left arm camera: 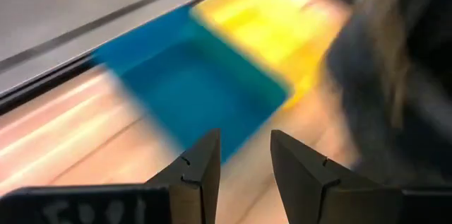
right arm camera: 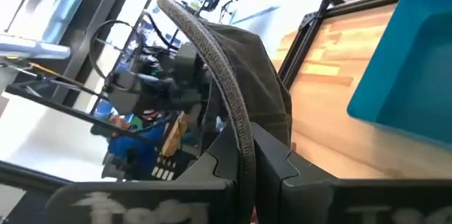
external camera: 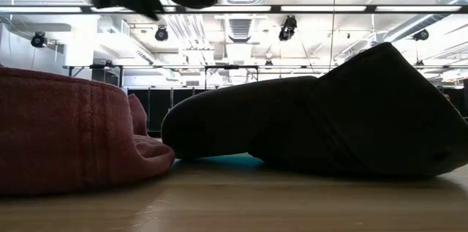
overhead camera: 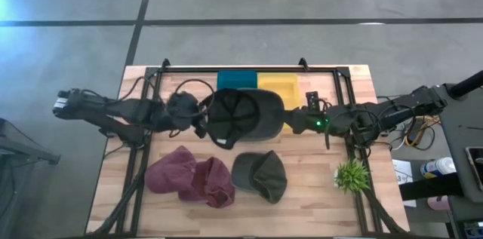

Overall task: Pick & Place hat
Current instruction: Put the right gray cap into the yellow bin

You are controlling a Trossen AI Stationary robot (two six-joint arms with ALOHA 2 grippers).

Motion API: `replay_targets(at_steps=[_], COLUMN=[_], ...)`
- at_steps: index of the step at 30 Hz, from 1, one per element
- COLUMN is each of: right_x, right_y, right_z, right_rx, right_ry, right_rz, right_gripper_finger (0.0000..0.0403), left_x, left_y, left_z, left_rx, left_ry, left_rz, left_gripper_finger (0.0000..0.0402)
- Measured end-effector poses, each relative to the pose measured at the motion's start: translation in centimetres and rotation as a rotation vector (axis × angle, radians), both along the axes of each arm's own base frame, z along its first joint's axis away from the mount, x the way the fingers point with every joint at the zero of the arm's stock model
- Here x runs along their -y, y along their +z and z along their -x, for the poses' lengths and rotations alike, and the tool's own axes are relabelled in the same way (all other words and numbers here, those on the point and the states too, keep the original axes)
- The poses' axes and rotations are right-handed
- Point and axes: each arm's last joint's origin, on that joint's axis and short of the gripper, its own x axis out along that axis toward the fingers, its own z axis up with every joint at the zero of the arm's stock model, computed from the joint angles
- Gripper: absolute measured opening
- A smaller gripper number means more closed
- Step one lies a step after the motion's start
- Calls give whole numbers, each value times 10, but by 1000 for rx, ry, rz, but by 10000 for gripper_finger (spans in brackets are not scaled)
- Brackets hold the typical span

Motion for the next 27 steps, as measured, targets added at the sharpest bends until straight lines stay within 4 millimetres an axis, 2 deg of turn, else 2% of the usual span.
replay_targets(at_steps=[5, 10, 18, 21, 25, 27], right_x=[-2, -6, 1, 7, 9, 7], right_y=[-12, -27, -52, -62, -74, -77], right_z=[-7, -21, -51, -62, -71, -74], right_rx=[-38, -77, -137, -181, -224, -222], right_ry=[-3, -2, 45, 61, 102, 120], right_rz=[-38, -88, -171, -196, -234, -260], right_gripper_finger=[13, 13, 13, 13, 13, 13], left_x=[8, 10, 13, 11, 9, 11], left_y=[7, 7, -7, -12, -25, -31], left_z=[-26, -42, -79, -91, -96, -101], left_rx=[285, 320, 216, 78, -196, -254], left_ry=[-149, -171, -164, -124, -59, -70], left_rz=[-52, -88, -92, -120, -134, -121], left_gripper_finger=[119, 119, 119, 119, 119, 119])
